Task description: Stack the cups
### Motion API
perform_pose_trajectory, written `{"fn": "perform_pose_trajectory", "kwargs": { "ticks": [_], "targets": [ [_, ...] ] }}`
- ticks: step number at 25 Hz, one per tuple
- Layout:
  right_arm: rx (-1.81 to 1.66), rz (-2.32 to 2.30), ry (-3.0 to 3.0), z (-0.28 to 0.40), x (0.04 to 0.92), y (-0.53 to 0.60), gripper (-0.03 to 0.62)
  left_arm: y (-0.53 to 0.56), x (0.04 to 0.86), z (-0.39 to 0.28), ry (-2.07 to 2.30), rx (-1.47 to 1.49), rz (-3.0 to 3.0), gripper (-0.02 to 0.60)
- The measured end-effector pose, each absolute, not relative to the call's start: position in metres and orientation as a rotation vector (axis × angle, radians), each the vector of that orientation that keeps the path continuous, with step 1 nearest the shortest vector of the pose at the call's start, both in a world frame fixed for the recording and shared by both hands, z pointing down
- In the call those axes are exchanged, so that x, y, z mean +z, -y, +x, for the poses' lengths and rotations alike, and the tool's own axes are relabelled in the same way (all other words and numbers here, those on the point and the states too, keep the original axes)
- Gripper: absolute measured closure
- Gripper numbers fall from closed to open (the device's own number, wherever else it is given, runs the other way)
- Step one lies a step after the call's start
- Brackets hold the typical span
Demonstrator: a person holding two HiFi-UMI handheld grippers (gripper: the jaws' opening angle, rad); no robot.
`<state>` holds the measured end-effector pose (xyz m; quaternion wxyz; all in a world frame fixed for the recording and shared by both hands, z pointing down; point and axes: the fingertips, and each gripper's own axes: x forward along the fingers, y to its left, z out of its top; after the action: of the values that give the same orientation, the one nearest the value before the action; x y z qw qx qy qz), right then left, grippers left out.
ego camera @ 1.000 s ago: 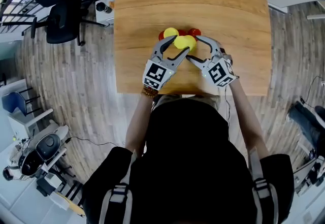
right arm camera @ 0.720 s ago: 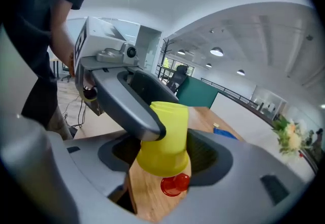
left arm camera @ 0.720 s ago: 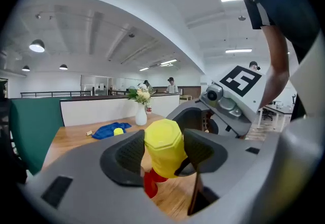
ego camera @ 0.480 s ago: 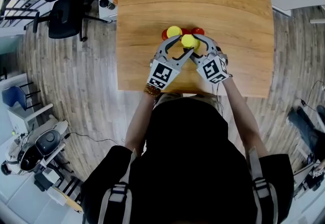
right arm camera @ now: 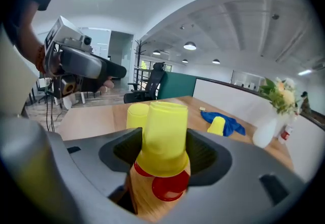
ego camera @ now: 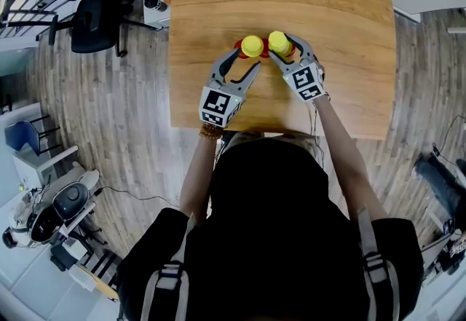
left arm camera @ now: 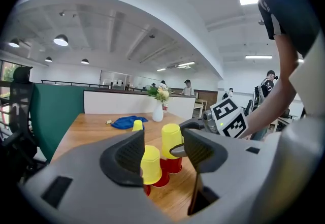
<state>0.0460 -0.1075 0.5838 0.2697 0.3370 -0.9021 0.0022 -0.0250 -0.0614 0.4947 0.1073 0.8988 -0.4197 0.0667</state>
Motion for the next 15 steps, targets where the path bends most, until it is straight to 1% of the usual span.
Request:
{"fn": "perform_pose_trajectory", "kwargs": {
  "ticks": [6,15],
  "targets": [
    [0.014,0.873,2.37,0.046,0.616,0.109,0.309,0.057,0.502,-0.03,1.234,0.223,2.623,0.316],
    [0.046,0.869,2.318,0.053,0.632,0.109,0.312,0.057,0.502,-0.026,1.223,0.211,2.629,0.316]
  ]
}}
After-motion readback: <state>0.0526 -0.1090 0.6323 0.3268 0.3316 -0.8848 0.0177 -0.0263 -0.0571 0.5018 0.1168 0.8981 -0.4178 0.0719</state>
